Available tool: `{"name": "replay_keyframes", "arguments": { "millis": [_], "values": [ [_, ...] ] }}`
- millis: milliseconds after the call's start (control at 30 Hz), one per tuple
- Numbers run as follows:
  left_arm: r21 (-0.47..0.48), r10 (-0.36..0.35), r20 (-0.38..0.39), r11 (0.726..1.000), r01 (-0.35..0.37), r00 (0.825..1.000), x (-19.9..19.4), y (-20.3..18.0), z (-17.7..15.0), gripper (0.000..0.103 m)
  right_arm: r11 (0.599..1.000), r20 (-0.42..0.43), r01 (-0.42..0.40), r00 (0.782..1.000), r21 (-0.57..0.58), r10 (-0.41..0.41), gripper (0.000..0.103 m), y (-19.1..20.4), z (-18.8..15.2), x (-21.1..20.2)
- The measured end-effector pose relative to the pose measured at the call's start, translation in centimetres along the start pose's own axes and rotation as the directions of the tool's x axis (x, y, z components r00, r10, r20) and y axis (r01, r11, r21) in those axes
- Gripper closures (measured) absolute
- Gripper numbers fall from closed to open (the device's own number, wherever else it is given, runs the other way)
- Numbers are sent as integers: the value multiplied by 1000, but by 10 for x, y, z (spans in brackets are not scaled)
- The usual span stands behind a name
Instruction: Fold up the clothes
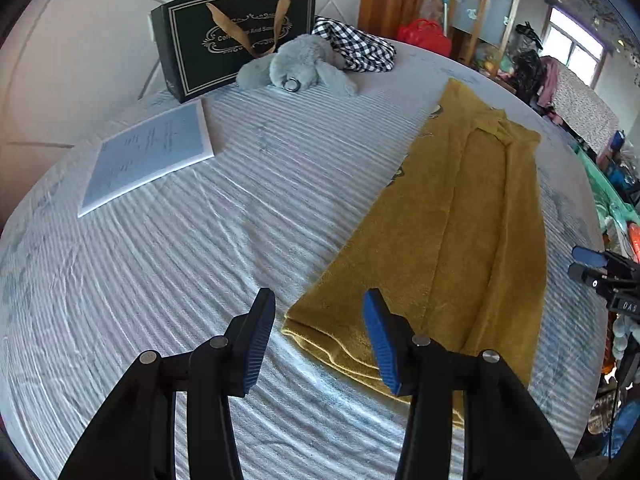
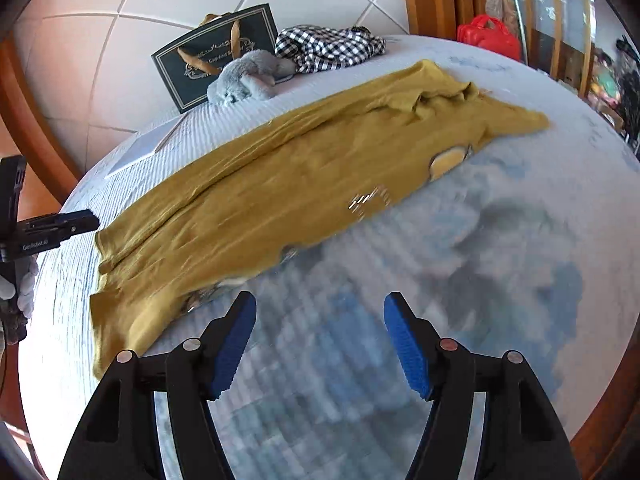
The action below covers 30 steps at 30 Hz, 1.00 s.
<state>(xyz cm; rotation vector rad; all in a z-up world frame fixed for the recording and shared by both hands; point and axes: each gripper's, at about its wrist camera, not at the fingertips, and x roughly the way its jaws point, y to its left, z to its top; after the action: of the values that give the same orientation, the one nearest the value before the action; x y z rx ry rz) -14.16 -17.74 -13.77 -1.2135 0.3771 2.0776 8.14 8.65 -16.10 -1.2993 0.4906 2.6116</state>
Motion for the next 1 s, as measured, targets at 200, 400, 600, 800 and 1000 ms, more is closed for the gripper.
{"name": "replay_keyframes", "arguments": {
  "millis": [200, 400, 600, 800, 1000],
  "values": [
    [121, -49, -46, 991, 54, 998, 14, 1, 0, 56, 999, -24, -11, 1000, 34, 12, 37, 78, -42, -6],
    [221, -89, -50, 970, 98, 995, 24, 5, -1, 56, 997, 33, 39, 999, 73, -41, 33, 138, -59, -7],
    [290, -145, -48, 945, 152, 988, 28, 15, -4, 56, 982, 63, 135, 988, 129, -143, 32, 174, -71, 2],
    [288, -217, -51, 931, 222, 975, 30, 24, -3, 55, 964, 63, 197, 975, 177, -211, 31, 181, -67, 9],
    [282, -254, -35, 925, 253, 967, 27, 28, 5, 54, 950, 49, 226, 969, 213, -242, 24, 183, -65, 16]
  ]
}}
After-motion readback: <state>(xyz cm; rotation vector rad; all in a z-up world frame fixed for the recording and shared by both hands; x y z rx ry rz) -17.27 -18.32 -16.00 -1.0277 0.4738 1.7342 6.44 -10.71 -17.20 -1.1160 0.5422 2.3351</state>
